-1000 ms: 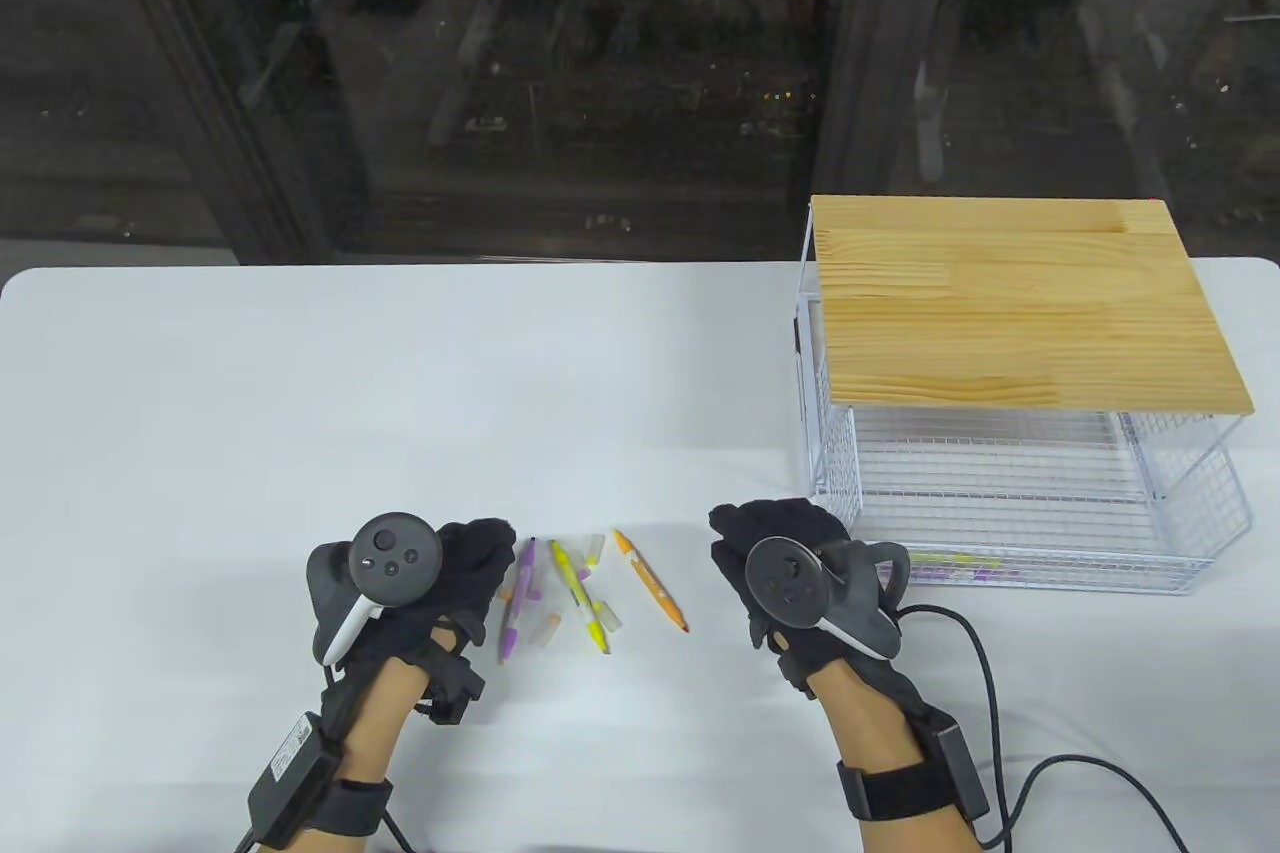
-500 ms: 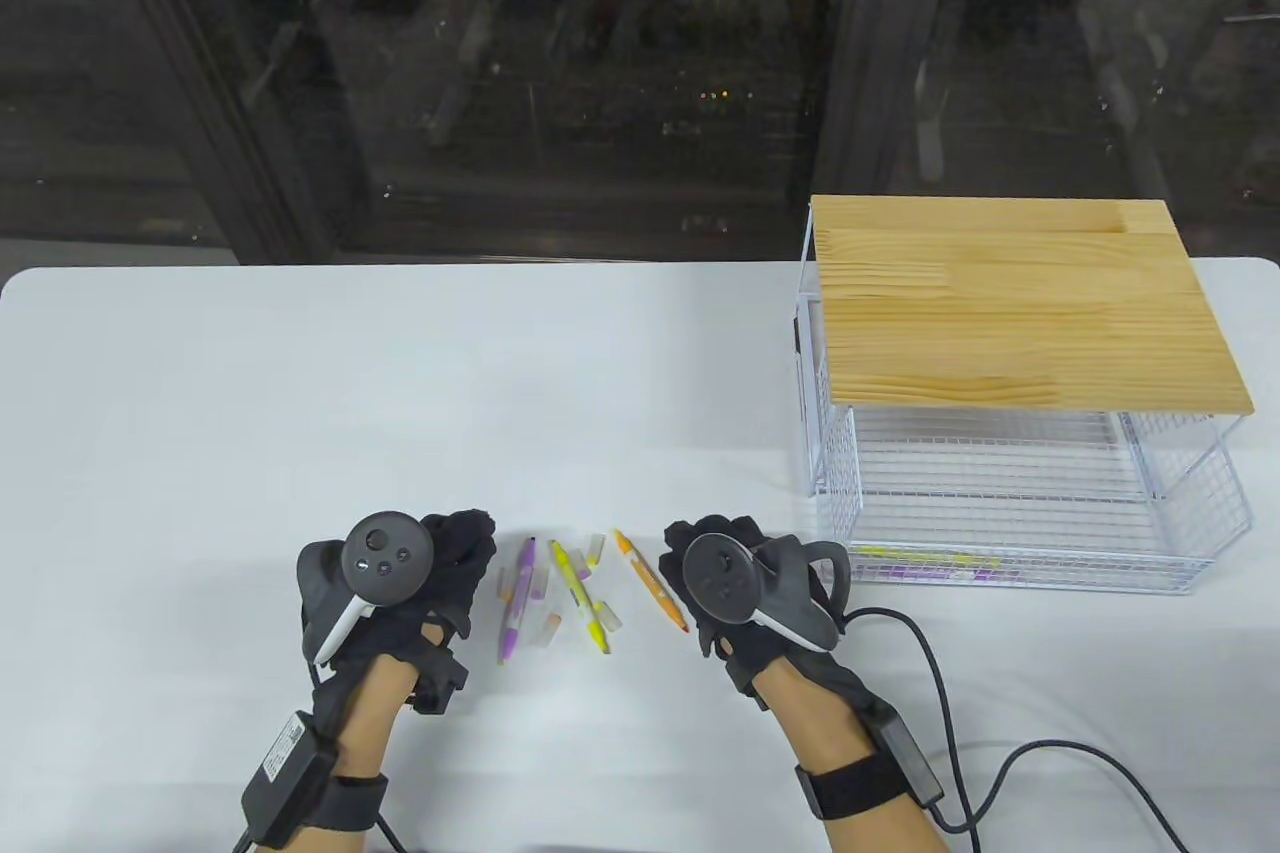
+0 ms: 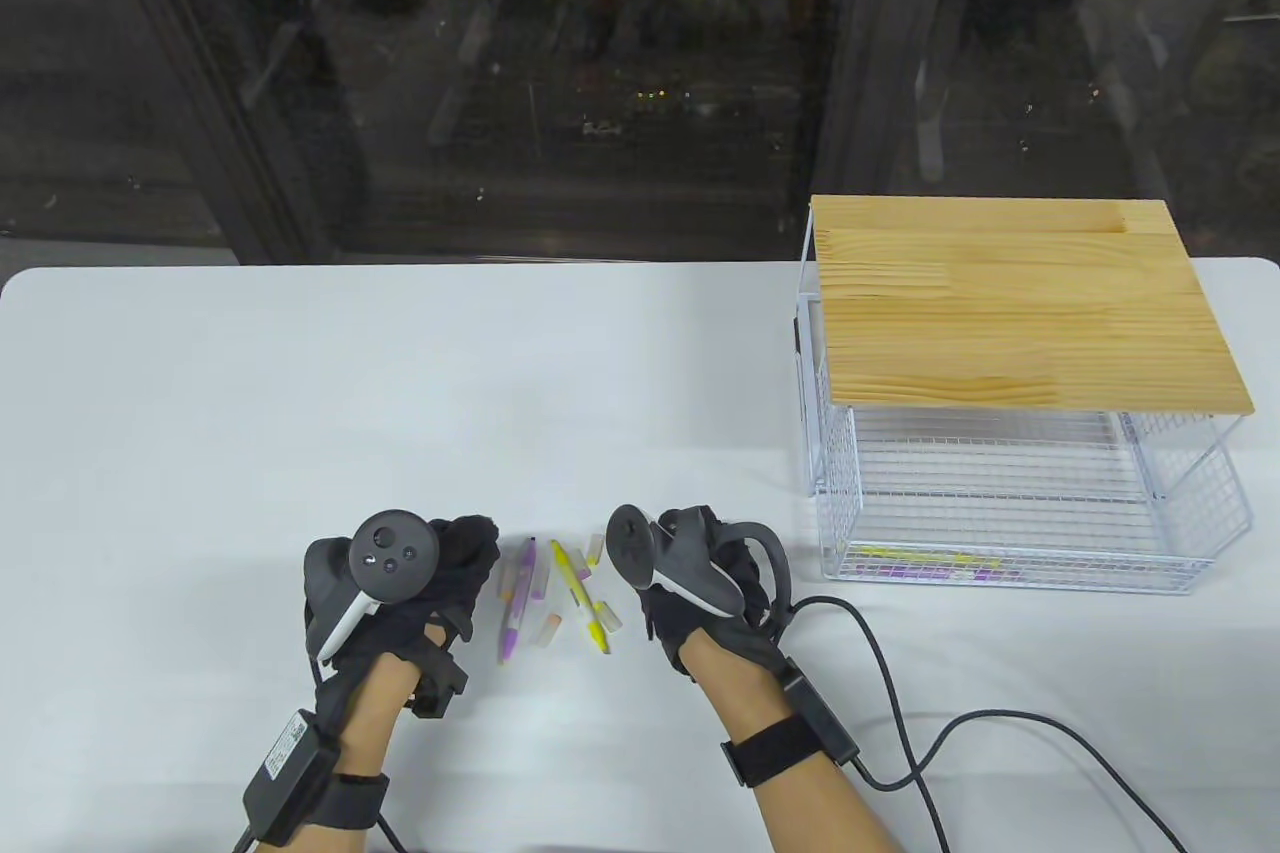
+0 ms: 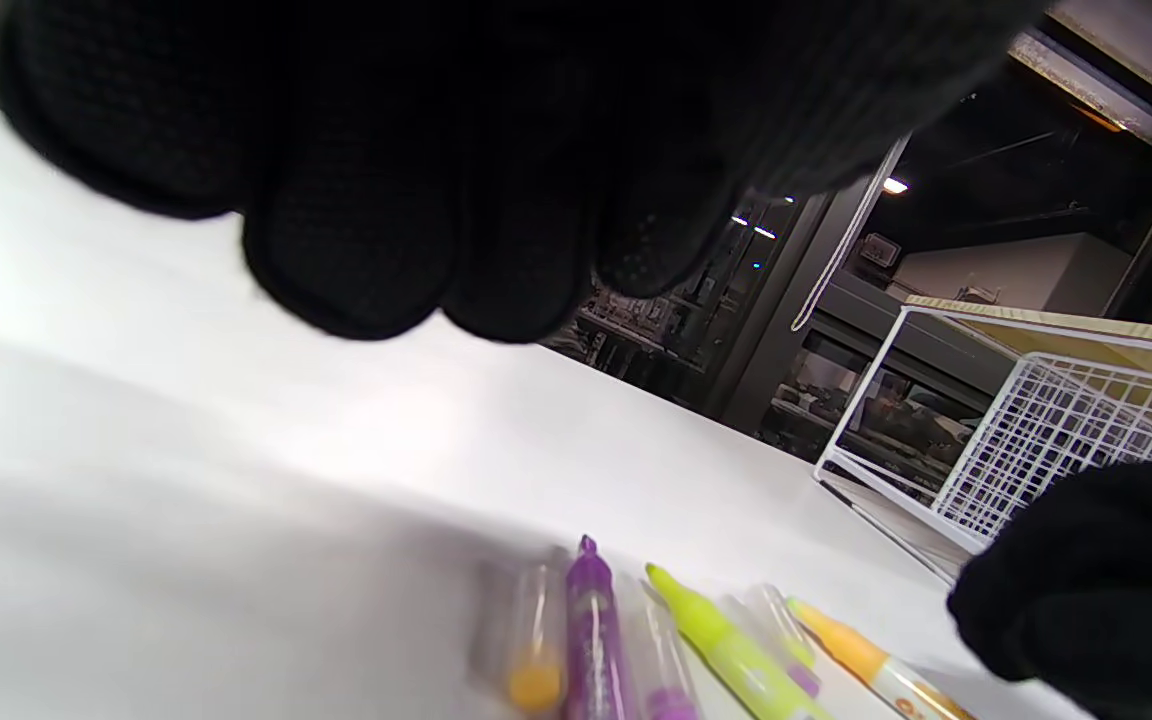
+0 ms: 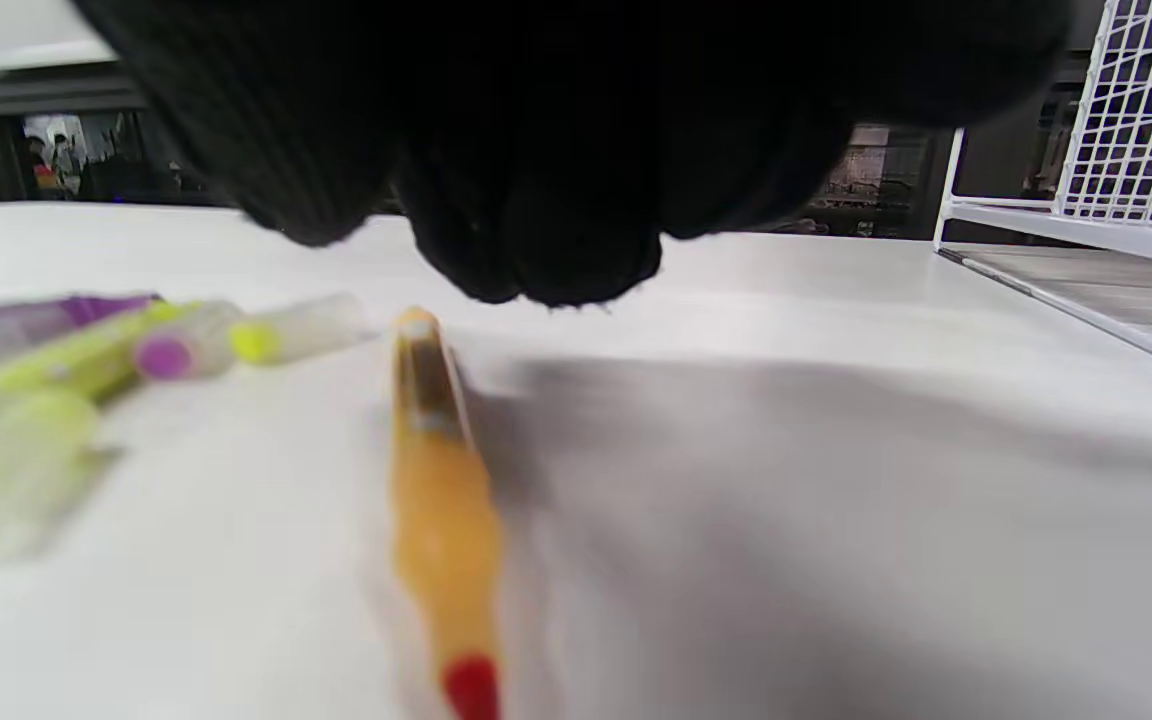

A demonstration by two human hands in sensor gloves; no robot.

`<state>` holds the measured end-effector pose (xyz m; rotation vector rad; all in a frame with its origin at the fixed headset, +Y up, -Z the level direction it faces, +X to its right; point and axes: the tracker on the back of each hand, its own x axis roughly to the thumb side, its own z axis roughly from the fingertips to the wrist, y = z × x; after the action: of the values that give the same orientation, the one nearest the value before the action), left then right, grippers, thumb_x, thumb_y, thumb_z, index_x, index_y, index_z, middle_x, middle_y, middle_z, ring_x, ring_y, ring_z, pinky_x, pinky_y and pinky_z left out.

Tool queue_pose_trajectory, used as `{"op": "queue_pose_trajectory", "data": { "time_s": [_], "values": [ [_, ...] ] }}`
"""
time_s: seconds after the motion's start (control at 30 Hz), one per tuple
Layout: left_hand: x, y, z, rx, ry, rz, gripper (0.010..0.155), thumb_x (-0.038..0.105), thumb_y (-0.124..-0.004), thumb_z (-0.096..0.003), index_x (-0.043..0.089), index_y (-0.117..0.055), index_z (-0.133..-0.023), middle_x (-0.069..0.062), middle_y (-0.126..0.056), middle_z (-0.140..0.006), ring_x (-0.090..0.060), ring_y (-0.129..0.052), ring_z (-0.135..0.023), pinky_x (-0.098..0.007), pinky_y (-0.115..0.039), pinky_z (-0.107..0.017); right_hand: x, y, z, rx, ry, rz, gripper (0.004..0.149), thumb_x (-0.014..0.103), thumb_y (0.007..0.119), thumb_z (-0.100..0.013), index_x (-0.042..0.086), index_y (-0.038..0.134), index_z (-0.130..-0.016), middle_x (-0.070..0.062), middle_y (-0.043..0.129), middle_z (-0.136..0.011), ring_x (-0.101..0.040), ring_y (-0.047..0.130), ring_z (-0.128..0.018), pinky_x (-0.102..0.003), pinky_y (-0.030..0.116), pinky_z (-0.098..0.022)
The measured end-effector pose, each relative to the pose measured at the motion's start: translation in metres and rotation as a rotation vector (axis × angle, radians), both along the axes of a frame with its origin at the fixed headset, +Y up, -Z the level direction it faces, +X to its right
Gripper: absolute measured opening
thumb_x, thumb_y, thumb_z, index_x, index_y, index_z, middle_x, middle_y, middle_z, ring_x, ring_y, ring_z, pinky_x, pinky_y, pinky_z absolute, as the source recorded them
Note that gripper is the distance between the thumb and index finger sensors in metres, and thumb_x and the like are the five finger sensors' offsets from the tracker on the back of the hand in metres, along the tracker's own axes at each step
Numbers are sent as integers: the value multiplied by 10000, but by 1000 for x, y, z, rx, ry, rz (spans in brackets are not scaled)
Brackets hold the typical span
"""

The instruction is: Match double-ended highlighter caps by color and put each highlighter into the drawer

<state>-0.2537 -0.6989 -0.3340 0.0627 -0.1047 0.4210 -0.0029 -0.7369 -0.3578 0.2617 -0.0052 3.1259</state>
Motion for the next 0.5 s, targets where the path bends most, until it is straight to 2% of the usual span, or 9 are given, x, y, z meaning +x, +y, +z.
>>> {"op": "queue_pose_trajectory", "data": {
  "time_s": [0.23, 0.5],
  "values": [
    [5, -1, 1, -8, -13, -19, 495, 463, -775, -424, 262, -919, -854, -46, -1014, -780, -359, -1015, -566, -573, -839, -412, -1, -7, 2, 13, -7, 65, 413, 522, 856, -413, 277, 956, -730, -3, 993, -641, -308, 913, -550, -396, 808, -359],
    [5, -2, 1, -16, -12, -17, 496, 464, -775, -424, 261, -919, -854, -45, -1014, -781, -360, -1014, -565, -574, -838, -412, -1, -13, 2, -4, -13, 92, 365, 521, 855, -416, 271, 971, -655, 7, 1002, -565, -301, 926, -538, -390, 814, -346]
  ]
}}
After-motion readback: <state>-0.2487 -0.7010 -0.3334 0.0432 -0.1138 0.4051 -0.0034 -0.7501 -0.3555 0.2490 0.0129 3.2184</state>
